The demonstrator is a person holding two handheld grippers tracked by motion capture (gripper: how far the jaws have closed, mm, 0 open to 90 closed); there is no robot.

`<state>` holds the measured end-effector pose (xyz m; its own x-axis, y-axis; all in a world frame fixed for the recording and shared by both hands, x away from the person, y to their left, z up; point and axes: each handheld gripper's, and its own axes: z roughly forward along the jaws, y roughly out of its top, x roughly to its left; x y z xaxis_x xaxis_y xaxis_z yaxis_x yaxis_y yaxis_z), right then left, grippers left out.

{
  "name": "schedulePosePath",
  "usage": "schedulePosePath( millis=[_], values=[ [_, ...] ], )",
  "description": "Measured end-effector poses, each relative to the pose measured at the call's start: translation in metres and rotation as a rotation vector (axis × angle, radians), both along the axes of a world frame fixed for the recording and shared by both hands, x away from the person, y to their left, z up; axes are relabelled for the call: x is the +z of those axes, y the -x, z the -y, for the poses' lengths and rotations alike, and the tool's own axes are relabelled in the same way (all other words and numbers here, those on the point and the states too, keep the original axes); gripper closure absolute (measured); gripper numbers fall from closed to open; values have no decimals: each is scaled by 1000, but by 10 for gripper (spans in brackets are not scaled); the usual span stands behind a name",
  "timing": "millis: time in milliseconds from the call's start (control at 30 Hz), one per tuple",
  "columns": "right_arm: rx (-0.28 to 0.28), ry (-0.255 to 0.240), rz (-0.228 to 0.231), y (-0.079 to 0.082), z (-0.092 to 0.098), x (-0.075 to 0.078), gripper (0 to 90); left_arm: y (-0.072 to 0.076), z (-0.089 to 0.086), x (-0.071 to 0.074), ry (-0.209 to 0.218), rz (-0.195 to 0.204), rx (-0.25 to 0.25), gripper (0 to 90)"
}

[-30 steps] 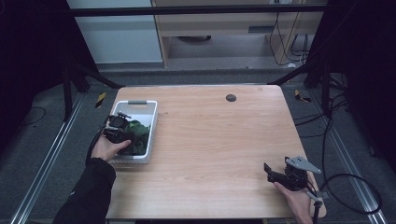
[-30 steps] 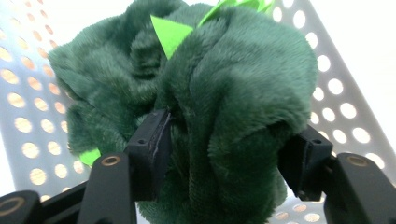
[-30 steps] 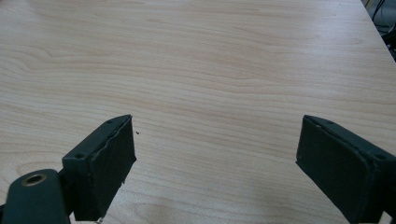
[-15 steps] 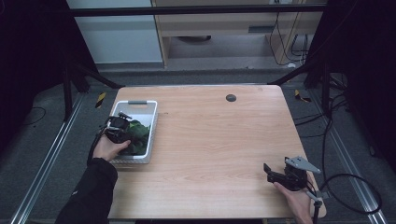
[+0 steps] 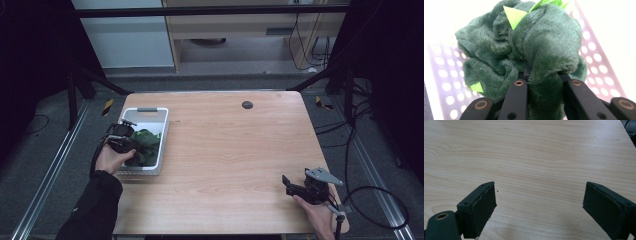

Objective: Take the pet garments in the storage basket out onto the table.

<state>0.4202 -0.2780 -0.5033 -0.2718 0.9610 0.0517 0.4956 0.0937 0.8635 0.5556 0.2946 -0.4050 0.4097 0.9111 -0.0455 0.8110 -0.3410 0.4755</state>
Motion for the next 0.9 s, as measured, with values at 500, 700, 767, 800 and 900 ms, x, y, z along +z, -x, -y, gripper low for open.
schedulePosePath(
  millis=[500,700,767,800,900],
  values=[
    [1,6,-2,0,0,-1,111,19,-1,35,15,87,-25,787],
    [1,8,-2,0,0,-1,111,24,-2,46,19,114,-33,789],
    [1,9,-2,-1,0,-1,111,26,-3,50,17,119,-37,789],
    [1,8,-2,-1,0,-1,111,26,-3,52,19,123,-35,790],
    [2,9,-3,0,0,-1,111,28,-5,58,18,132,-36,790]
  ],
)
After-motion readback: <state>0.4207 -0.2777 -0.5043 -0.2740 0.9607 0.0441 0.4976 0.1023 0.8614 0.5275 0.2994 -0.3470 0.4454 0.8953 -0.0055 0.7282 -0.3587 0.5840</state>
